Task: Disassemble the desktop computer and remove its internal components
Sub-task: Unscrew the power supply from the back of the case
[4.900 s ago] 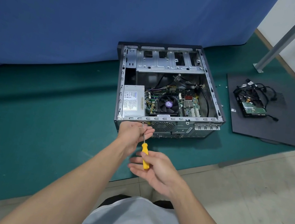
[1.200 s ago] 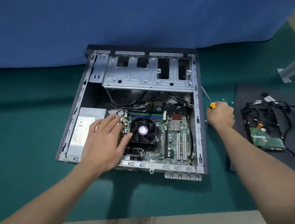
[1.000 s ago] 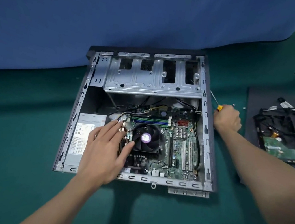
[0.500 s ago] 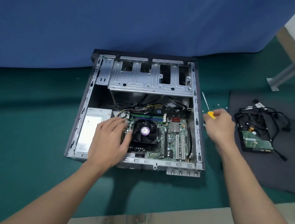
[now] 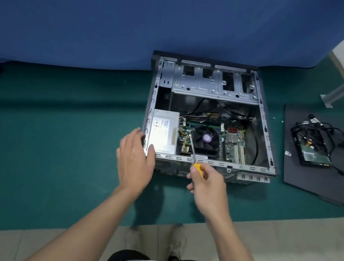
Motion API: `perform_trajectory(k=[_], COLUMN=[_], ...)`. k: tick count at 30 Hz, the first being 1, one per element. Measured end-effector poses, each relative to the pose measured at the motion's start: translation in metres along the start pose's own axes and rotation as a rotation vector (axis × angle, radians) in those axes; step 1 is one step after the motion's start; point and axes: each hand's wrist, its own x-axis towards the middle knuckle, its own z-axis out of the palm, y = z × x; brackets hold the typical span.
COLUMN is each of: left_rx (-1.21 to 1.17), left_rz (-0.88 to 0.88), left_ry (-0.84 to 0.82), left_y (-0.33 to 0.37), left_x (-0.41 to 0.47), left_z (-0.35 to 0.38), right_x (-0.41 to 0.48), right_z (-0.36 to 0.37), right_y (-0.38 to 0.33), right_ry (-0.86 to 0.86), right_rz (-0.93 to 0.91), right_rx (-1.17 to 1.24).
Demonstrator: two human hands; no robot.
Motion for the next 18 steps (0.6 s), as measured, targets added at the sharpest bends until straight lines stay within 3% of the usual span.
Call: perform_trajectory(k=[3, 5, 7, 11, 13, 18], left_rx=[-0.160, -0.321, -0.478, -0.685, -0.800, -0.980], left_rz=[-0.331, -0.623, -0.796, -0.884, -0.925, -0.977], left_ry=[-0.011, -0.131, -0.284, -0.500, -0.589, -0.641], left_y=[-0.009, -0.012, -0.015, -0.024, -0.025, -0.022], left_x=[0.001, 0.001, -0.001, 0.002, 0.006, 0.006], left_z=[-0.010, -0.013, -0.016, -0.019, -0.021, -0.022], right_x=[-0.022, -0.033, -0.041, -0.049, -0.052, -0.053], right_z=[0.036, 0.056, 0.071, 0.091, 0.099, 0.106], right_y=[0.007, 0.012, 0.018, 0.027, 0.027, 0.020], right_ry=[-0.065, -0.090, -0.104, -0.115, -0.112, -0.162], right_rz=[0.012, 0.039, 0.078, 0.169, 0.243, 0.346], right_rx=[0.074, 0.105, 0.110, 0.185, 0.336, 0.616])
